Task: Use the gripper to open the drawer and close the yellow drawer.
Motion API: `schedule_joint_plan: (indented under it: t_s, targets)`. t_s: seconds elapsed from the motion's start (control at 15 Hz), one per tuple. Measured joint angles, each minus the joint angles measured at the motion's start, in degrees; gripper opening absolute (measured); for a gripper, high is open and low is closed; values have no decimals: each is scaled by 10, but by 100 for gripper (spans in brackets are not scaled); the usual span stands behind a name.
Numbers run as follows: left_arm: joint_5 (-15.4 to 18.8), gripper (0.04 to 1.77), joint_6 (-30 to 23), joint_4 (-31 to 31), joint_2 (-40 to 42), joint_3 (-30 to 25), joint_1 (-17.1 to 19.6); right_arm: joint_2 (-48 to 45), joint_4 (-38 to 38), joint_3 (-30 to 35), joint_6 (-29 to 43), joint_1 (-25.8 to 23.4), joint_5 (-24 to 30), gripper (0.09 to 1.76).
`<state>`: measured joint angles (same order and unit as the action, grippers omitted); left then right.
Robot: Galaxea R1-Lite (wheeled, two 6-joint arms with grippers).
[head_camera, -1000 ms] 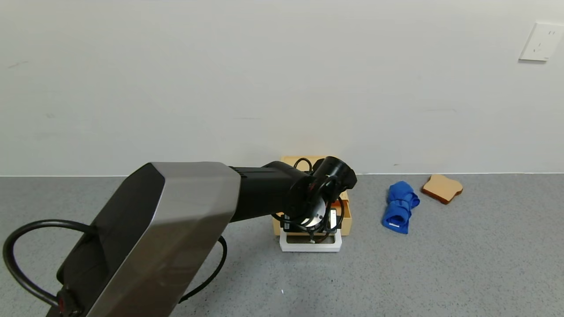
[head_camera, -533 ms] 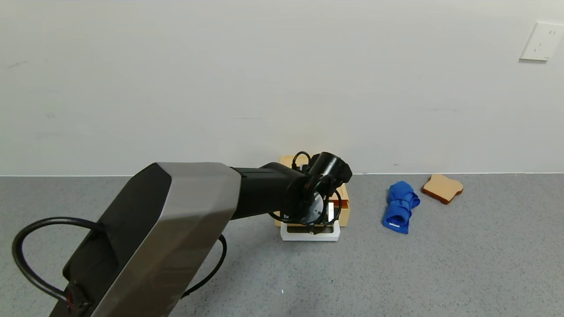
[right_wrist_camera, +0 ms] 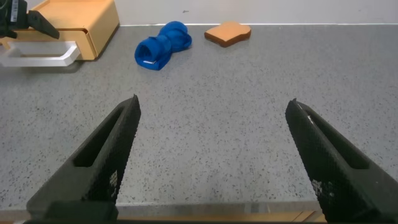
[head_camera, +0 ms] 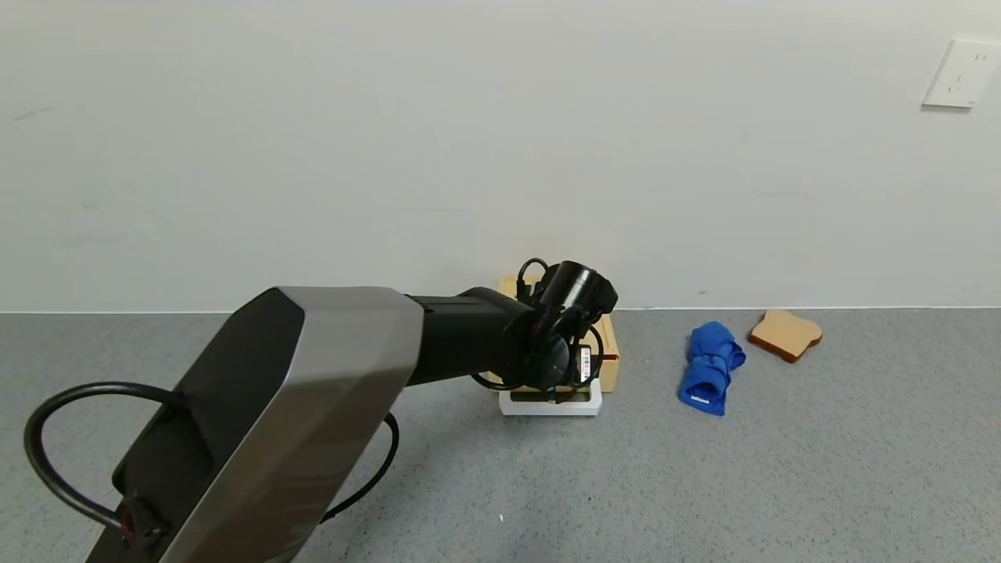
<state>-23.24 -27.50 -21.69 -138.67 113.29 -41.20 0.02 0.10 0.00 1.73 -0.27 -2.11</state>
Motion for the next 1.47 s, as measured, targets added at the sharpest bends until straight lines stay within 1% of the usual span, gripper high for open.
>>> schedule_joint_plan:
  t_s: [0.33,0.73,0.87,1.0,1.33,1.47]
  targets:
    - [-3,172,14,28,-2,0,4,0,0,0,0,0,0,171]
    - [-7,172,21,23,0,0,4,0,0,0,0,0,0,171]
    - [-34,172,32,17,7,-1,1,0,0,0,0,0,0,171]
    - [-51,172,40,-4,22,-3,-3,0,0,0,0,0,0,171]
    - [-54,172,64,-78,108,-13,-7,0,0,0,-1,0,0,171]
    - [-54,172,68,-92,154,-28,-7,0,0,0,-1,0,0,171]
